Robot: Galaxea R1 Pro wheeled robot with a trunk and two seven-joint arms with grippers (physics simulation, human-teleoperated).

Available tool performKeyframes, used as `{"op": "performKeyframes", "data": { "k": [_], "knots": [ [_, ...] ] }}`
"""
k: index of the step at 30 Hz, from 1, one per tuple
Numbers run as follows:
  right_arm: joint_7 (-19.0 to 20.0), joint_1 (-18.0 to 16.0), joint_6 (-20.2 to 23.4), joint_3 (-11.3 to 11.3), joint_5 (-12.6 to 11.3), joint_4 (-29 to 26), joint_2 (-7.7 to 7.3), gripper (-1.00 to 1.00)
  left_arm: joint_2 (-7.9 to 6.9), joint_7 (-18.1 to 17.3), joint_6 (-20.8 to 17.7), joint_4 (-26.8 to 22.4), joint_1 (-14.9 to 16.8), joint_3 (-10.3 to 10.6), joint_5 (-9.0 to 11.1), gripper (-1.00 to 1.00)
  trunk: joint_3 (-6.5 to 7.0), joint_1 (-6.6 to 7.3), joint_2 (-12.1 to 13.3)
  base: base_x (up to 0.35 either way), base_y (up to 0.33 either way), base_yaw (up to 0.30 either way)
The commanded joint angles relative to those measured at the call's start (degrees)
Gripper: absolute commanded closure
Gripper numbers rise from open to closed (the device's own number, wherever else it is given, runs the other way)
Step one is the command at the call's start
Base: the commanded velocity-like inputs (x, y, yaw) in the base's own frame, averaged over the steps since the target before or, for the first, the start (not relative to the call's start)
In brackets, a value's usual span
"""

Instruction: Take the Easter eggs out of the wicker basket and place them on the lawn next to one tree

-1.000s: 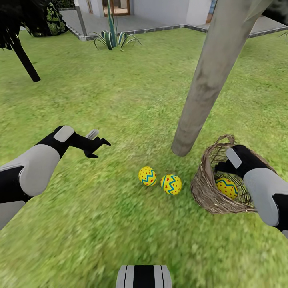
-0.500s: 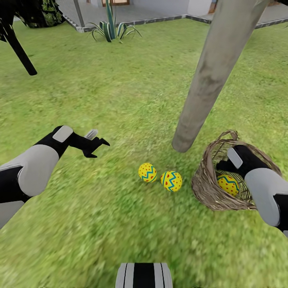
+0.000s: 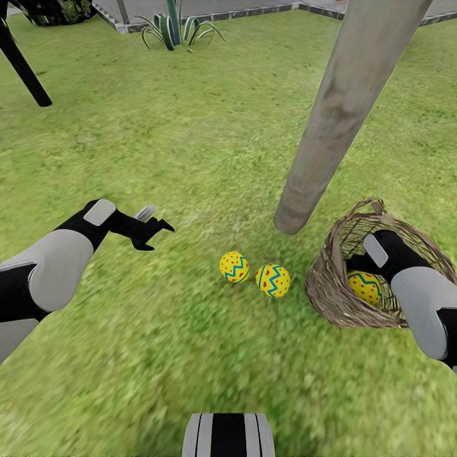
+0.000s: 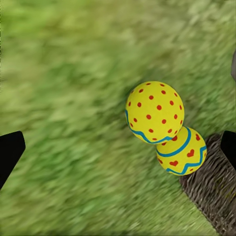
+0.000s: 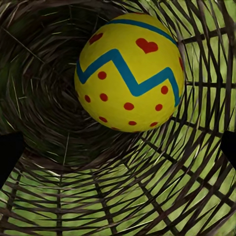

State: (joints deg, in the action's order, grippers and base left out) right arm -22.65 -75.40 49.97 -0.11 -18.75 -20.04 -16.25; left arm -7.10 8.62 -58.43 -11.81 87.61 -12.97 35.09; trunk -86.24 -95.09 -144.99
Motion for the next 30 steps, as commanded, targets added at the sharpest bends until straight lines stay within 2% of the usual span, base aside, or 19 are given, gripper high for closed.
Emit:
{"op": "performKeyframes", "data": {
  "k": [1, 7, 14, 17, 19, 22, 27, 30],
  "knots": [
    [-0.5, 0.0, 0.1, 0.0, -0.6, -0.1, -0.01, -1.0, 0.0, 0.6, -0.2, -0.1, 0.0, -0.1, 0.6, -1.0, -0.04, 0.01, 0.0, 0.0, 0.0, 0.0],
    [-0.5, 0.0, 0.1, 0.0, -0.5, -0.1, -0.1, -1.0, 0.01, 0.6, -0.2, -0.1, 0.0, -0.1, 0.6, -1.0, -1.14, -0.12, -0.1, 0.0, 0.0, 0.0],
    [-0.5, 0.0, -0.4, 0.0, -0.5, -0.1, -0.18, -1.0, 0.01, 0.6, -0.2, -0.1, 0.0, -0.1, 0.6, -1.0, -1.14, -0.12, -0.1, 0.0, 0.0, 0.0],
    [-0.5, 0.0, -0.5, 0.0, -0.5, -0.1, -0.63, -1.0, 0.01, 0.6, -0.2, -0.1, 0.0, -0.1, 0.6, -1.0, -1.14, -0.12, -0.1, 0.0, 0.0, 0.0],
    [-0.3, 0.0, -0.1, 0.0, -0.5, 0.0, -1.49, -1.0, -0.01, 0.6, -0.2, -0.1, 0.0, -0.1, 0.6, -1.0, -1.14, -0.12, -0.1, 0.0, 0.0, 0.0],
    [-0.3, 0.0, 0.2, 0.0, -0.5, 0.1, -1.79, -1.0, -0.02, 0.6, -0.2, -0.1, 0.0, -0.1, 0.6, -1.0, -1.14, -0.12, -0.1, 0.0, 0.0, 0.0],
    [-0.1, -0.6, 3.0, 0.0, -0.5, 0.2, -2.84, -1.0, -0.23, 0.6, -0.2, -0.1, 0.0, 0.0, 0.6, -1.0, -1.14, -0.12, -0.1, 0.0, 0.0, 0.0],
    [0.0, -2.8, 6.3, 0.0, -0.3, 1.2, -3.65, -1.0, -0.27, 0.6, -0.2, -0.1, 0.0, -0.1, 0.6, -1.0, -1.14, -0.12, -0.1, 0.0, 0.0, 0.0]
  ]
}}
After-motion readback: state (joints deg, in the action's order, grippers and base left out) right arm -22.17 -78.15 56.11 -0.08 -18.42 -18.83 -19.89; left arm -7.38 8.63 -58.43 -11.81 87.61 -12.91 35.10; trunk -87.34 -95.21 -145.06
